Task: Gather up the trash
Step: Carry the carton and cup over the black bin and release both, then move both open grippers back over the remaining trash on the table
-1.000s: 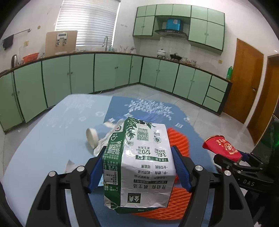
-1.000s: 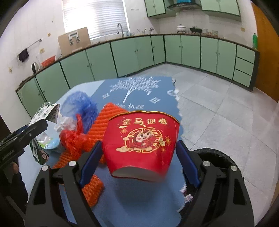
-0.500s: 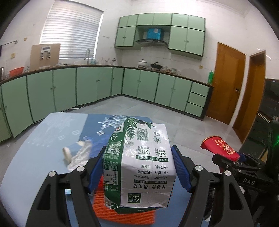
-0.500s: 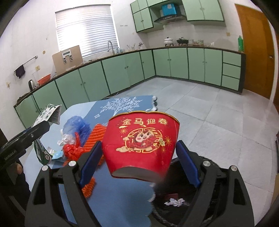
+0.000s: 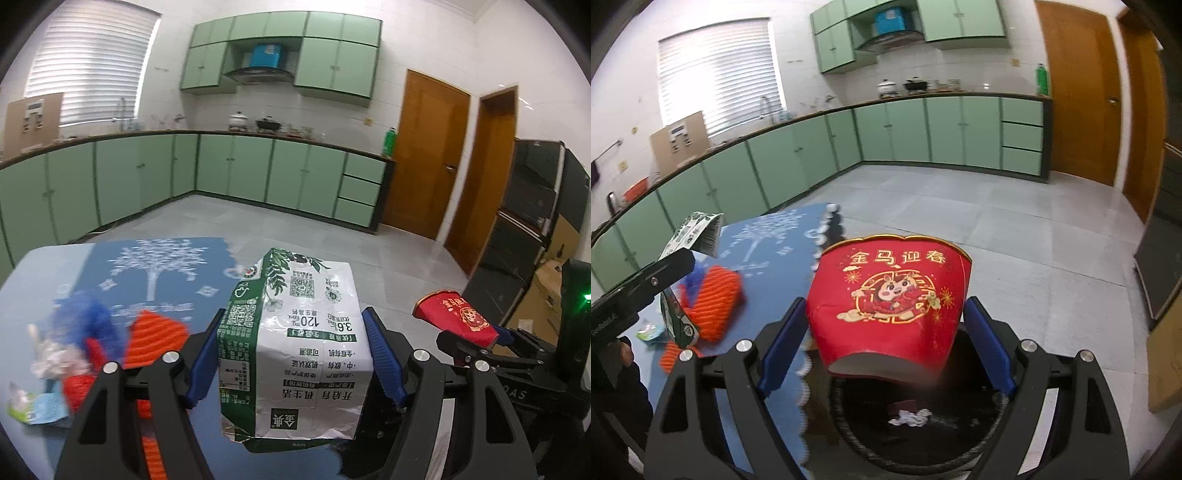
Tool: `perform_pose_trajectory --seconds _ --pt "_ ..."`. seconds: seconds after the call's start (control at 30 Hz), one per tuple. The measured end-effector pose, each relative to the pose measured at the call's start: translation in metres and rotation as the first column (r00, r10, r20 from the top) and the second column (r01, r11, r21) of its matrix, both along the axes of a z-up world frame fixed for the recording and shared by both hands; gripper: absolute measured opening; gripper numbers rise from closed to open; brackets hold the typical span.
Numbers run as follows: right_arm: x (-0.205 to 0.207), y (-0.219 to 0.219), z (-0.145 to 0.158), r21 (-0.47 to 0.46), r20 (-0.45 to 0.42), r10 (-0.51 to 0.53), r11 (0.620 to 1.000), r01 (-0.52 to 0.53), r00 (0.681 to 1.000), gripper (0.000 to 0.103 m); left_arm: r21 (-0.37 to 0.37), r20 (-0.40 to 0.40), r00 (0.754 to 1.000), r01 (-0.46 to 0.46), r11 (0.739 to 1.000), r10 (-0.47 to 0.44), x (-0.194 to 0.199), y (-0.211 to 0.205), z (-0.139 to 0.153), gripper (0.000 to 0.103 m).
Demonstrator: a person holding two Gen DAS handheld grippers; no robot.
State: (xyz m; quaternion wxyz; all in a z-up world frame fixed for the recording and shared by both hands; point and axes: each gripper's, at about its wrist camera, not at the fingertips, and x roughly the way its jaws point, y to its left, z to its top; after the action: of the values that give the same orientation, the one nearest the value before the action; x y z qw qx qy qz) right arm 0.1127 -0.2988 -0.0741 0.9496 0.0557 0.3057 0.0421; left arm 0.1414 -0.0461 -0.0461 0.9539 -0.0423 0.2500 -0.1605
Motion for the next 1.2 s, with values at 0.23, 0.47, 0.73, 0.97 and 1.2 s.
perform_pose_trajectory --seconds 0.23,0.47,0.73,0.97,1.2 --pt "0.01 -0.035 -0.024 -0.012 -0.037 -0.066 0.998 0.066 0.997 0.082 -0.003 -0.03 0.997 0.074 0.997 -0.074 0.025 -0.049 -0.024 0.071" --pt "0.018 -0.054 -0.054 -0.009 -0.076 -0.103 0.995 0.103 0.992 0.083 0.017 -0.046 0.991 0.129 0.992 -0.128 0.045 -0.083 -0.037 0.071" --pt "0.032 -0.06 -0.085 -0.048 -0.153 -0.126 0.992 0.12 0.98 0.09 -0.006 -0.101 0.98 0.17 0.985 -0.17 0.063 -0.099 -0.051 0.089" --pt "0.028 -0.056 -0.082 -0.035 -0.153 -0.127 0.992 0.123 0.98 0.09 -0.008 -0.097 0.986 0.136 0.991 -0.136 0.062 -0.084 -0.046 0.089" --pt "0.018 -0.037 -0.051 0.002 -0.082 -0.099 0.995 0.099 0.992 0.091 0.044 -0.033 0.999 0.043 0.998 -0.041 0.038 -0.038 -0.025 0.092"
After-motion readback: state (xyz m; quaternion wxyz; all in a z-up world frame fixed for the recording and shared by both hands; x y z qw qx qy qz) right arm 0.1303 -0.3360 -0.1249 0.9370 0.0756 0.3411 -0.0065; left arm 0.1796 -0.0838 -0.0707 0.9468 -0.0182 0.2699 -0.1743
